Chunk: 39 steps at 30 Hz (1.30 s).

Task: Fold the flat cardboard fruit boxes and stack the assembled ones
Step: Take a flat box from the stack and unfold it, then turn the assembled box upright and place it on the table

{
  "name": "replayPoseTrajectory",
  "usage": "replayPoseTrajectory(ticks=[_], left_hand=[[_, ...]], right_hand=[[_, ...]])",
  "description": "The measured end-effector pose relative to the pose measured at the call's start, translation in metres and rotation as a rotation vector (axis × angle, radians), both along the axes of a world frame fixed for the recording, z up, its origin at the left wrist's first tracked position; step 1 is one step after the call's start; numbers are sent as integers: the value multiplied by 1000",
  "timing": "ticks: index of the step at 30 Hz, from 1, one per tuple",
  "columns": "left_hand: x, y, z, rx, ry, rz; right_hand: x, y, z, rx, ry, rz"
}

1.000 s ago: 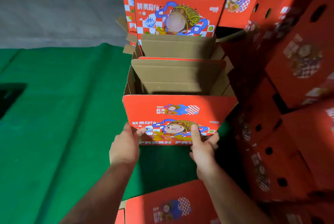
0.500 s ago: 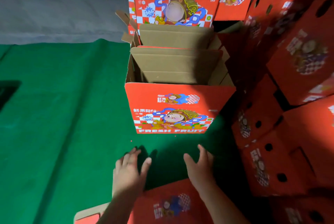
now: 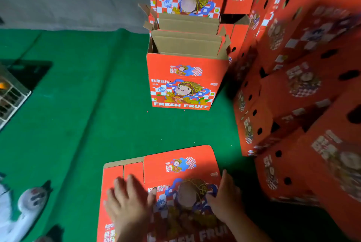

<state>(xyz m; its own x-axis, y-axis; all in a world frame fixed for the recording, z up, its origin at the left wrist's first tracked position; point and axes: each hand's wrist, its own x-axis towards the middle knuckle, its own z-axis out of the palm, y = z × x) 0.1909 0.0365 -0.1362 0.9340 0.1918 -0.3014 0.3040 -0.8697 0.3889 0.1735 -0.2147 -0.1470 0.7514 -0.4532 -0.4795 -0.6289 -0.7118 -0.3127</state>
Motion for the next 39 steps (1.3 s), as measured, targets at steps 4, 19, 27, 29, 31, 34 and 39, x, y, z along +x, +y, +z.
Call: replayPoseTrajectory(ticks=[4,19,27,29,31,34,39], left_hand=[[-56,28,-8,-229,-92,274],[-49,21,20,-692,111,310],[-89,-6,32,-638,-30,484],[-93,-20,36,-664,-31,409],[-87,-20,35,-683,-49,446],[-72,1,29,-686,18,551],[-56,19,8,-611,74,460]], right_hand=[[-43,-4,2,-3,77,-108],[-61,29,30,629,-140,-40],[-67,-75,14,110,-199,-363],[-73,-81,2,170,-144,-312],[-68,-74,-4,142,-169,-368],[-54,-63,-5,178,-266,-570],[-68,-67,-12,-2,-94,-551]])
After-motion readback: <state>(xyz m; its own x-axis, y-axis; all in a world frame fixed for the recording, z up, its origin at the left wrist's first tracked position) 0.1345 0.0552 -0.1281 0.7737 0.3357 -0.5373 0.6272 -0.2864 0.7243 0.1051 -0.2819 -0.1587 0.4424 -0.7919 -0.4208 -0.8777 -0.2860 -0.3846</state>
